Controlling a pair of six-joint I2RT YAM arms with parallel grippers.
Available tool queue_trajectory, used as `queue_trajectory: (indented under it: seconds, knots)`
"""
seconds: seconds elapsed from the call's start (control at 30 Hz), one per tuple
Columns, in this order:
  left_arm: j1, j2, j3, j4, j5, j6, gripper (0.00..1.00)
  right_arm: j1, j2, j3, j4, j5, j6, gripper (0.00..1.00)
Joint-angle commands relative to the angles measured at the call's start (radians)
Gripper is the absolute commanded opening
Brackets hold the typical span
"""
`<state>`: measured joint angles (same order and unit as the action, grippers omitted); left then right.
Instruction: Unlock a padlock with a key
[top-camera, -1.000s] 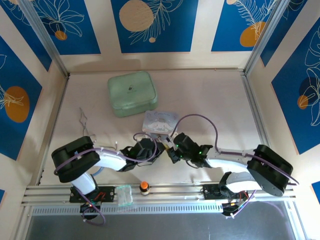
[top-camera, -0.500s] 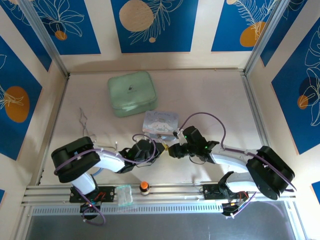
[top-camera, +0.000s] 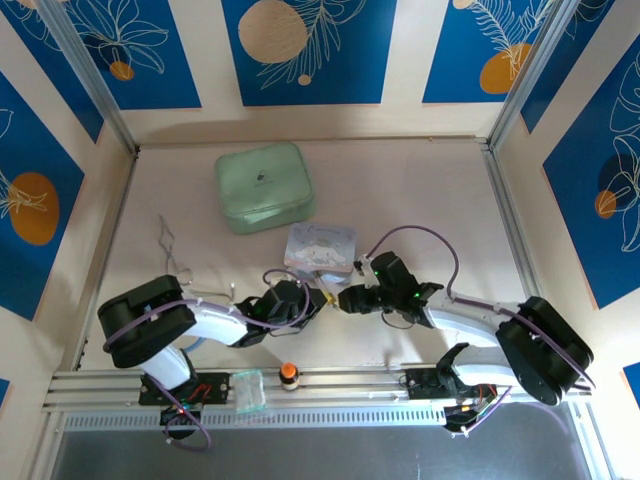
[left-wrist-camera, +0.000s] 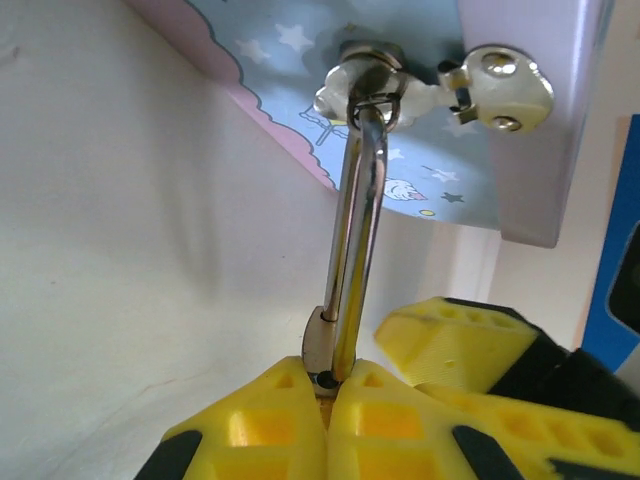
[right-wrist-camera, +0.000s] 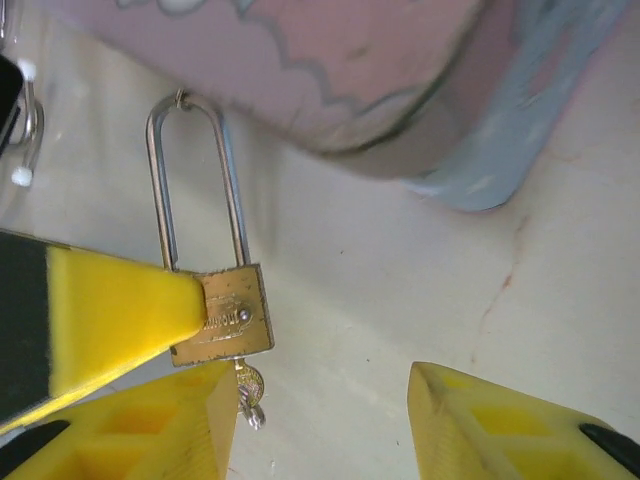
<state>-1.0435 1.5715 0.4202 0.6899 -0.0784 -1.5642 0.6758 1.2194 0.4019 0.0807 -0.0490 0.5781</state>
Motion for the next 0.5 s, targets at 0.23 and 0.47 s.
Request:
queue_trajectory:
  seconds: [0.23,0.47]
  knots:
    - [0.046,-0.033,0.037,-0.32,0.022,0.16,0.0,0.004,-0.06,0.064,-0.173,0.131,0.056,0.49]
    - [0.081,-0.096,0.189,-0.701,0.033,0.416,0.0,0.011,-0.074,0.105,-0.274,0.228,0.103,0.49]
